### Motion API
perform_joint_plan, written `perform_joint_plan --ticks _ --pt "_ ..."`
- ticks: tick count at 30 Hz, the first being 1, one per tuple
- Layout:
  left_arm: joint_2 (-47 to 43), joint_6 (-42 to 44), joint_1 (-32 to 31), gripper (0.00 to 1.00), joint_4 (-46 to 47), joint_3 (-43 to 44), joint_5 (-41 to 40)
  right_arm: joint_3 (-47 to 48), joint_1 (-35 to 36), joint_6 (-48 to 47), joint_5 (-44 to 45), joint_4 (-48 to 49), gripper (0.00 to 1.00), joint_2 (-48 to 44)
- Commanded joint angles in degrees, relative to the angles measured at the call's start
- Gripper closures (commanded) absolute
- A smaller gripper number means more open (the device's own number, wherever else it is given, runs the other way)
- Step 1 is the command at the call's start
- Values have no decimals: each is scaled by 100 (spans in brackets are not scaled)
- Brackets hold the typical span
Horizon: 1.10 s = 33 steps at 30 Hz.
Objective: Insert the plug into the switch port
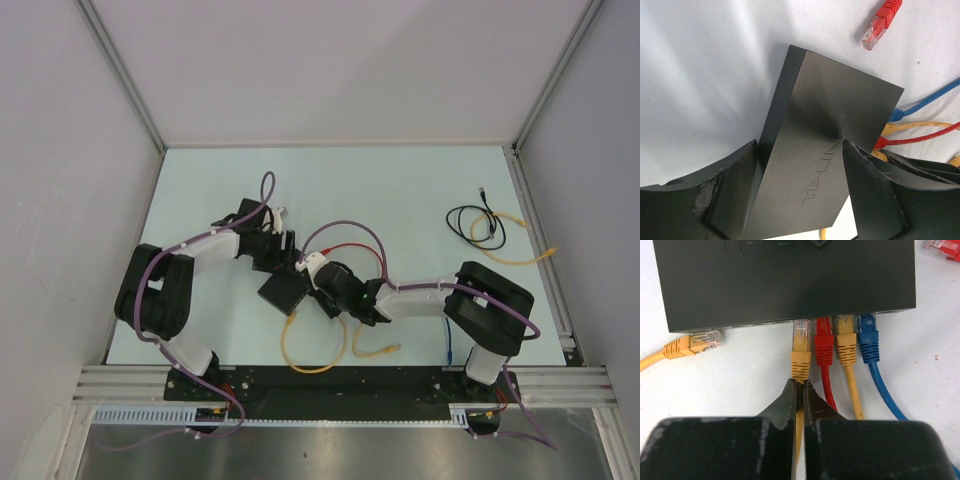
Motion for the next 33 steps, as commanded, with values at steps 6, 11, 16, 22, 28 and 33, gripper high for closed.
perform_joint_plan --ticks 6,11,16,22,28,33 --pt "236 150 -200 28 -79 86 520 249 -189 183 -411 427 100 36" --pt "376 281 -366 29 -245 104 810 241 -471 289 -666 726 100 -8" --pt "420 413 -490 31 -316 60 1029 223 -708 166 -781 893 100 -17" --pt "631 651 -700 37 -536 148 1302 232 -744 -168 -790 1069 100 -8" --pt "728 817 -981 37 -571 130 1610 232 -752 -449 -957 1429 100 -122" --pt "772 905 -1140 36 -632 121 1759 267 -673 -608 -1018 1693 100 -263"
